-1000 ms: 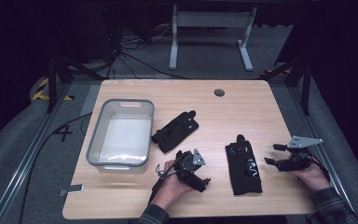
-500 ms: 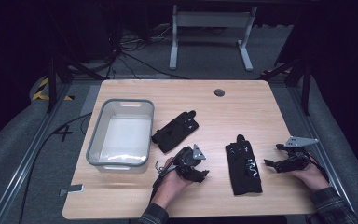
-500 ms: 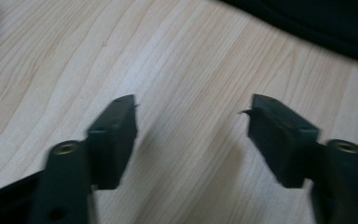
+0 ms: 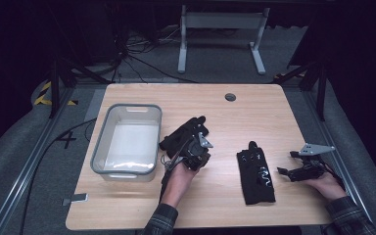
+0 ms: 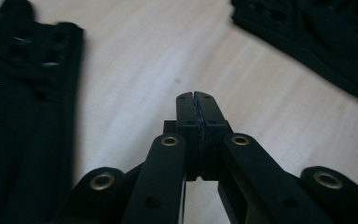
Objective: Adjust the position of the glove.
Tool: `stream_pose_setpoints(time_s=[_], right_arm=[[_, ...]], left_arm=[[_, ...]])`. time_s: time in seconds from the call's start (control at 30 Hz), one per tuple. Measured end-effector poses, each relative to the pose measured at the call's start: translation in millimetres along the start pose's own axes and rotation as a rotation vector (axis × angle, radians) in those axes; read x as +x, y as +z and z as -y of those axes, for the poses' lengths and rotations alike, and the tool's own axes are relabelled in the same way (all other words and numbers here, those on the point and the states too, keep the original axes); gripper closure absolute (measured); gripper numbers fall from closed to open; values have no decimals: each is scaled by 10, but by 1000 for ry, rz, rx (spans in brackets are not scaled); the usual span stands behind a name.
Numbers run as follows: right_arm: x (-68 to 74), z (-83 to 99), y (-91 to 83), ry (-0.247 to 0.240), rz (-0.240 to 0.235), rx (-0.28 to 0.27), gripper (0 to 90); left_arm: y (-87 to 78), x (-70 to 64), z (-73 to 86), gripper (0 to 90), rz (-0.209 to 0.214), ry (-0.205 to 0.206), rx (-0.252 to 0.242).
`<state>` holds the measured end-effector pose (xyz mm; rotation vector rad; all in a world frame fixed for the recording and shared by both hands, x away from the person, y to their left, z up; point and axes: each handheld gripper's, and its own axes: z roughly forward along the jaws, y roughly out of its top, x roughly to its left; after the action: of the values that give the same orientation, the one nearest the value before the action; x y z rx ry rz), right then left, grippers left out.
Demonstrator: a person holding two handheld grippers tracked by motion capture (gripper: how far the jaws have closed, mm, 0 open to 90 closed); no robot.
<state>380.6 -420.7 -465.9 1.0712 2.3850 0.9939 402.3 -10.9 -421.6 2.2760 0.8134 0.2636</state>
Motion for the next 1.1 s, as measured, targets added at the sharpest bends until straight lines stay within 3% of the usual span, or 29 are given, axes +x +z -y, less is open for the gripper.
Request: stream_pose_setpoints(time_s=[0.2, 0.23, 0.33, 0.67, 0.8, 0.93, 1.1], right_arm=[[3, 2, 1, -1, -3, -3, 76], [4, 2, 1, -1, -4, -3, 76], [5, 2, 1, -3, -5, -3, 76], [7, 2, -1, -9, -11, -1, 76], [7, 2, -1, -12, -13, -1, 76], [8, 3, -1, -12, -13, -1, 76], [8, 3, -1, -13, -14, -1, 76]], left_arm=[[76, 143, -80, 898, -60, -27, 11], [114, 194, -99, 898, -96, -34, 22], [151, 264, -113, 898, -133, -55, 36], [217, 495, -58, 898, -240, -147, 71], [280, 531, -30, 897, -252, -163, 106], [340, 519, -11, 898, -257, -153, 127], [344, 465, -15, 897, -209, -159, 123]])
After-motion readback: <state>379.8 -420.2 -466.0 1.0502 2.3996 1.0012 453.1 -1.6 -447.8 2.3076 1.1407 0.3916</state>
